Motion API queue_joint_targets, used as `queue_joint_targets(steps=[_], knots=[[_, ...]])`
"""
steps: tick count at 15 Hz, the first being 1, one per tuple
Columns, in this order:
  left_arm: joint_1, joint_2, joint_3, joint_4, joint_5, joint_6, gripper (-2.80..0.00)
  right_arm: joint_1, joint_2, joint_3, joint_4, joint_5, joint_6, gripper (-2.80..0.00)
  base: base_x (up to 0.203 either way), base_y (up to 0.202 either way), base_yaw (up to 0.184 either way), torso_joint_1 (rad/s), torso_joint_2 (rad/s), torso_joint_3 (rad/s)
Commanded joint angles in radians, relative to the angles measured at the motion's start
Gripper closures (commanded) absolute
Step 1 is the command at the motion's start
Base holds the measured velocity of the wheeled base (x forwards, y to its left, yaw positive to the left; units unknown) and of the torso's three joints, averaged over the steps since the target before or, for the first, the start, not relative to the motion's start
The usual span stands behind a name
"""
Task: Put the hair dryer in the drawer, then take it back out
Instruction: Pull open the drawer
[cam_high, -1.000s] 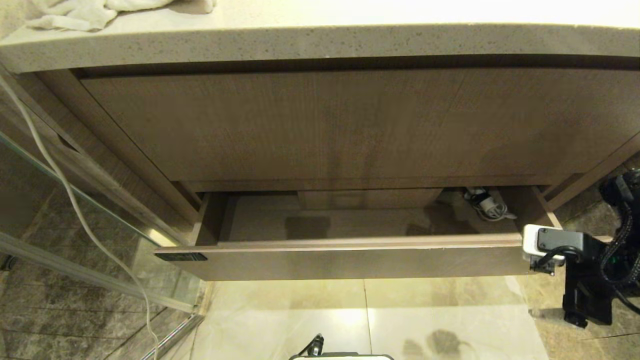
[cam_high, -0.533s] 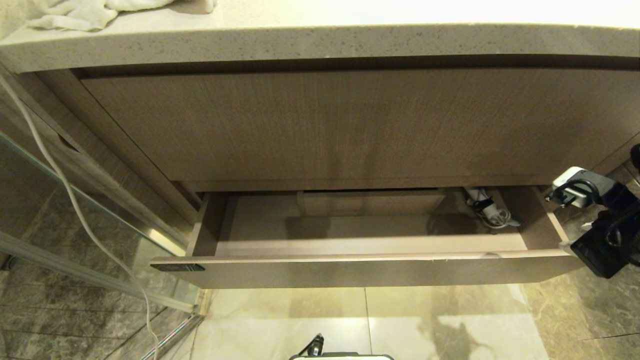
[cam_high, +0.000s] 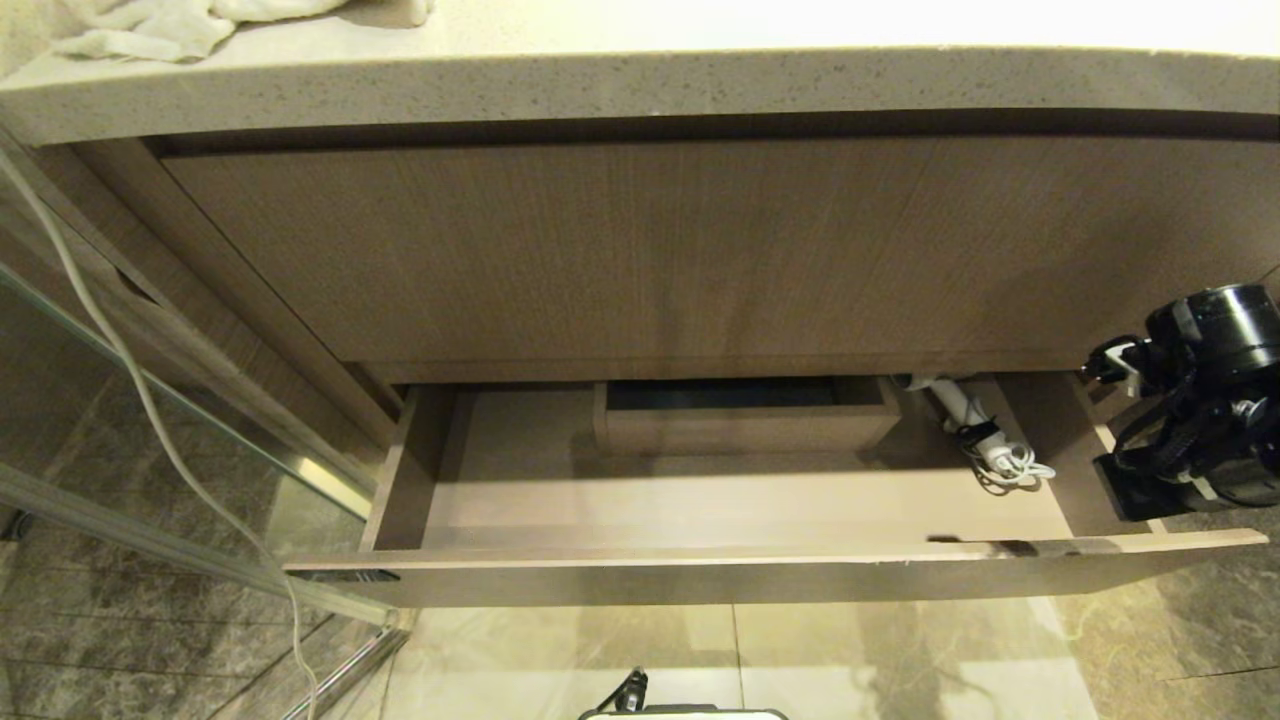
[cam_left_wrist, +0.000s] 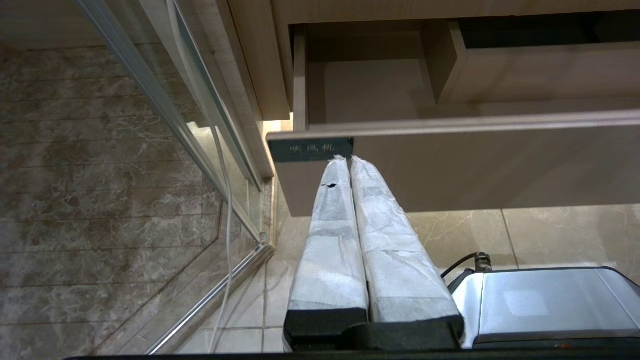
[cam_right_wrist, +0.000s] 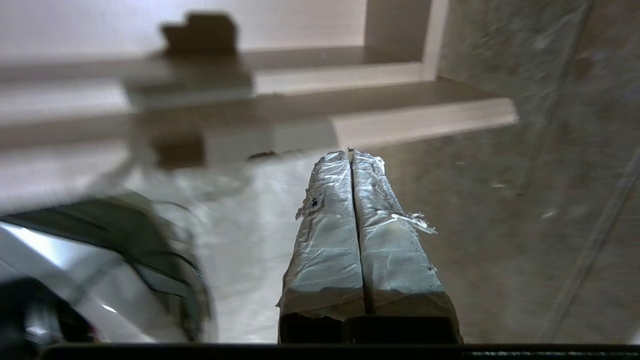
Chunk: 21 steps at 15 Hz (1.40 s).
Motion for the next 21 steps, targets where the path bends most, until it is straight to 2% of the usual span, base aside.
queue_joint_targets(steps=[1, 5, 6, 11, 14, 16, 18, 19, 21], knots=[[0.000, 0.001, 0.001, 0.000, 0.000, 0.000, 0.00, -0.002, 0.114, -0.028, -0.005, 0.001, 0.067, 0.00, 0.000, 0.000, 0.000, 0.000, 0.00, 0.000], [0.000, 0.001, 0.002, 0.000, 0.000, 0.000, 0.00, -0.026, 0.272, -0.114, -0.053, 0.002, 0.141, 0.00, 0.000, 0.000, 0.000, 0.000, 0.00, 0.000], [0.000, 0.001, 0.002, 0.000, 0.000, 0.000, 0.00, -0.057, 0.303, -0.139, -0.056, 0.005, 0.145, -2.80, 0.000, 0.000, 0.000, 0.000, 0.00, 0.000], [0.000, 0.001, 0.002, 0.000, 0.000, 0.000, 0.00, -0.186, 0.459, -0.273, -0.069, 0.022, 0.123, -2.80, 0.000, 0.000, 0.000, 0.000, 0.00, 0.000], [0.000, 0.001, 0.002, 0.000, 0.000, 0.000, 0.00, -0.202, 0.534, -0.317, -0.105, 0.031, 0.101, -2.80, 0.000, 0.000, 0.000, 0.000, 0.00, 0.000], [0.000, 0.001, 0.002, 0.000, 0.000, 0.000, 0.00, -0.203, 0.598, -0.378, -0.152, 0.080, 0.099, -2.80, 0.000, 0.000, 0.000, 0.000, 0.00, 0.000], [0.000, 0.001, 0.000, 0.000, 0.000, 0.000, 0.00, -0.203, 0.643, -0.418, -0.179, 0.190, 0.094, -2.80, 0.000, 0.000, 0.000, 0.000, 0.00, 0.000], [0.000, 0.001, 0.002, 0.000, 0.000, 0.000, 0.00, -0.204, 0.664, -0.438, -0.198, 0.219, 0.089, -2.80, 0.000, 0.000, 0.000, 0.000, 0.00, 0.000], [0.000, 0.001, 0.001, 0.000, 0.000, 0.000, 0.00, -0.214, 0.701, -0.472, -0.219, 0.227, 0.041, -2.80, 0.000, 0.000, 0.000, 0.000, 0.00, 0.000]])
